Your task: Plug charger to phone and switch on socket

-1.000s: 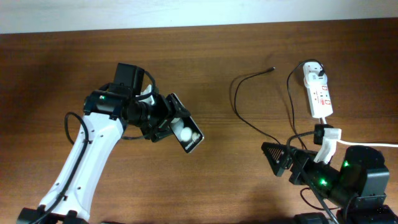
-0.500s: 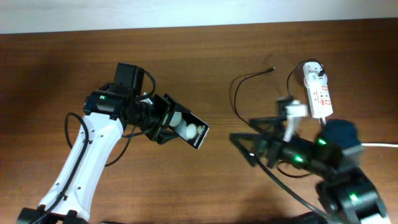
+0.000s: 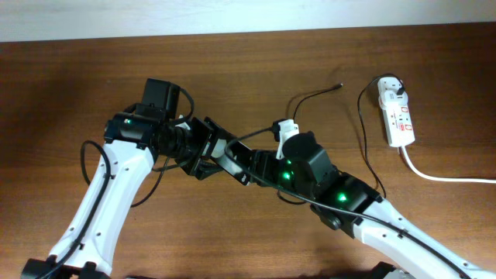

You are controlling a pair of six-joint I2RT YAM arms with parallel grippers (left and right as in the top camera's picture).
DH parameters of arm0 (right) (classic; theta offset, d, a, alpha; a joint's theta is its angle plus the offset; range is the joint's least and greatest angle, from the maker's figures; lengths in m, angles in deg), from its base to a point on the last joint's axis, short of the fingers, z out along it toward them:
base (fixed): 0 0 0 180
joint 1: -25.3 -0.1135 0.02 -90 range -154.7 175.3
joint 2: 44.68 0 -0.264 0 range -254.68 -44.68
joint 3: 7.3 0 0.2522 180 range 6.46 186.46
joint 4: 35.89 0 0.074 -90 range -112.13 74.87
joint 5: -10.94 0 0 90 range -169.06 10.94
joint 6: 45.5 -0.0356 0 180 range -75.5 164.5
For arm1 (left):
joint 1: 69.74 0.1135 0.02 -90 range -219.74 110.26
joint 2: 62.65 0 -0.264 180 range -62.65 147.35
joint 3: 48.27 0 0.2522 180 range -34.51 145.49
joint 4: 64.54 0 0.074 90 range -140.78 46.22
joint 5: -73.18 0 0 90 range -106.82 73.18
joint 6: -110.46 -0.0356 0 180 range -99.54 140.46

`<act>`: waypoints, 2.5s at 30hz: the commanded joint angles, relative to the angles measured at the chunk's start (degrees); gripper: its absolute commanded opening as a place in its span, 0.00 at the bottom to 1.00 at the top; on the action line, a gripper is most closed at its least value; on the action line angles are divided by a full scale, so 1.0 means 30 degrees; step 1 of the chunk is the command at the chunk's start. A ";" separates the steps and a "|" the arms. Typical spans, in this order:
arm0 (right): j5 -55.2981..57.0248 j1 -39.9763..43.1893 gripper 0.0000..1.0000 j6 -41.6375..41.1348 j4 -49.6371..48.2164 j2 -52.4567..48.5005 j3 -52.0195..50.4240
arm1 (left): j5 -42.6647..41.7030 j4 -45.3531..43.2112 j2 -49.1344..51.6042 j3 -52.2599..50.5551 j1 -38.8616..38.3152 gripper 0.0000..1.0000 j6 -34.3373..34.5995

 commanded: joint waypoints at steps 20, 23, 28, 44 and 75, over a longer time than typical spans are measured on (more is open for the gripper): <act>-0.3111 0.1719 0.04 -0.2506 0.2980 0.5850 -0.0015 | -0.5595 0.1151 -0.0852 0.0109 0.3614 0.99 -1.2932; -0.3111 0.2171 0.04 -0.2506 0.4022 0.7847 -0.0015 | -0.4962 0.4269 -0.2011 0.0109 0.4379 0.99 -1.8797; -0.2841 0.2171 0.04 -0.2499 0.5391 0.8313 -0.0022 | 0.2499 0.8364 -0.5501 0.0080 0.4415 0.99 -2.1056; -0.3810 0.2157 0.04 -0.6972 0.4677 0.4022 -0.0015 | -0.6215 -1.5977 -1.2509 -1.7056 0.4000 0.99 0.5486; -0.6229 0.2142 0.04 -1.6072 0.1268 0.3636 -0.0015 | 0.0226 -2.3212 -1.2262 -1.7056 -0.1202 0.29 1.5562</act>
